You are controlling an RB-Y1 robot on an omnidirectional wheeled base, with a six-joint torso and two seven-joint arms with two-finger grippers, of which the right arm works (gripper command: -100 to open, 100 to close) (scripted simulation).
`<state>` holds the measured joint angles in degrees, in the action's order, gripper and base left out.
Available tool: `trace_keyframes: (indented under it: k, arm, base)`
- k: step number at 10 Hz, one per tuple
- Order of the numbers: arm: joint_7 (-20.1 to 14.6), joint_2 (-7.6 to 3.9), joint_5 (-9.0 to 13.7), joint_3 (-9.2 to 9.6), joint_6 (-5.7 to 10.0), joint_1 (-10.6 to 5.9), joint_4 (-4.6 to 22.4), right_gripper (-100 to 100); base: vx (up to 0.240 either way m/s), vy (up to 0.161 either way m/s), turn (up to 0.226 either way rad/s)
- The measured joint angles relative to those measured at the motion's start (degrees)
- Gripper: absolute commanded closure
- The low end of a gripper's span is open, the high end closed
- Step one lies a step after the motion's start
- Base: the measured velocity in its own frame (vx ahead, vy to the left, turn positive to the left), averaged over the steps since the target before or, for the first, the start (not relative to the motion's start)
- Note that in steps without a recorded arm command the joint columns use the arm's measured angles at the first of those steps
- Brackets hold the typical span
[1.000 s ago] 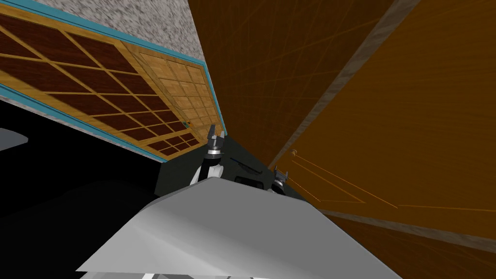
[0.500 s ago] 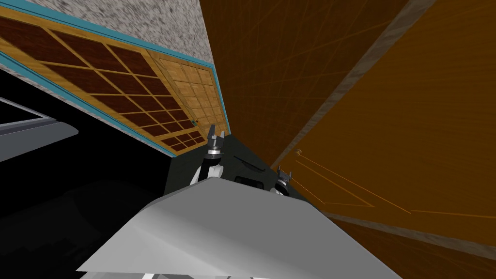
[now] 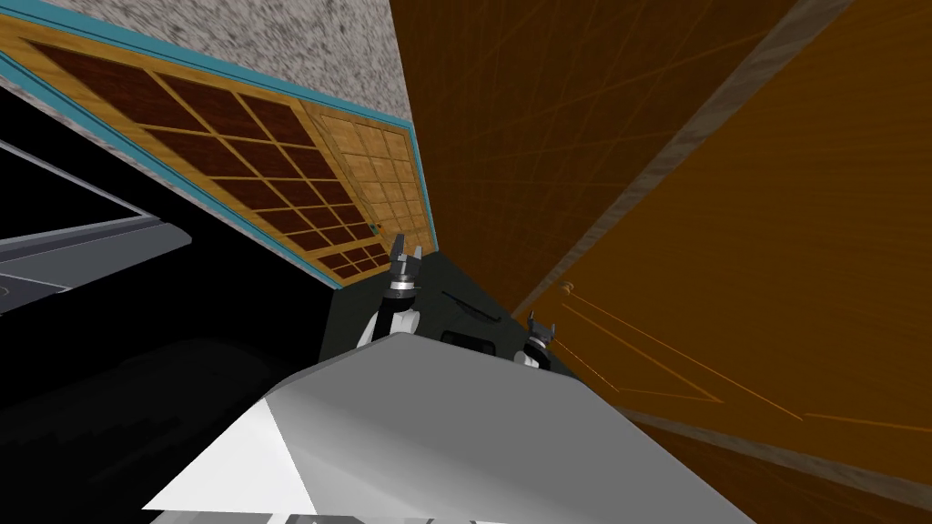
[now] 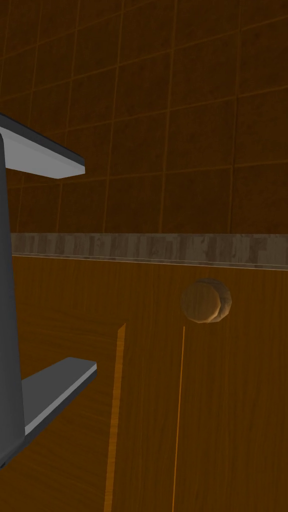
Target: Pull the door open
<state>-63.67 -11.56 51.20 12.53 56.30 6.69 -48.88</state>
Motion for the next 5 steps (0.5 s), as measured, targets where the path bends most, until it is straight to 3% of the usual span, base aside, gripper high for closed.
trace_keyframes:
  k: [1,5]
  arm:
    - [-1.3,-0.54,-0.5,-1.12,-0.12,-0.99,1.8,-100]
    - [-3.3,-1.58,-2.1,-5.39,-2.2,-2.28,3.3,-100]
  base:
    - [-0.007,-0.002,0.087]
    - [0.01,-0.016,0.041]
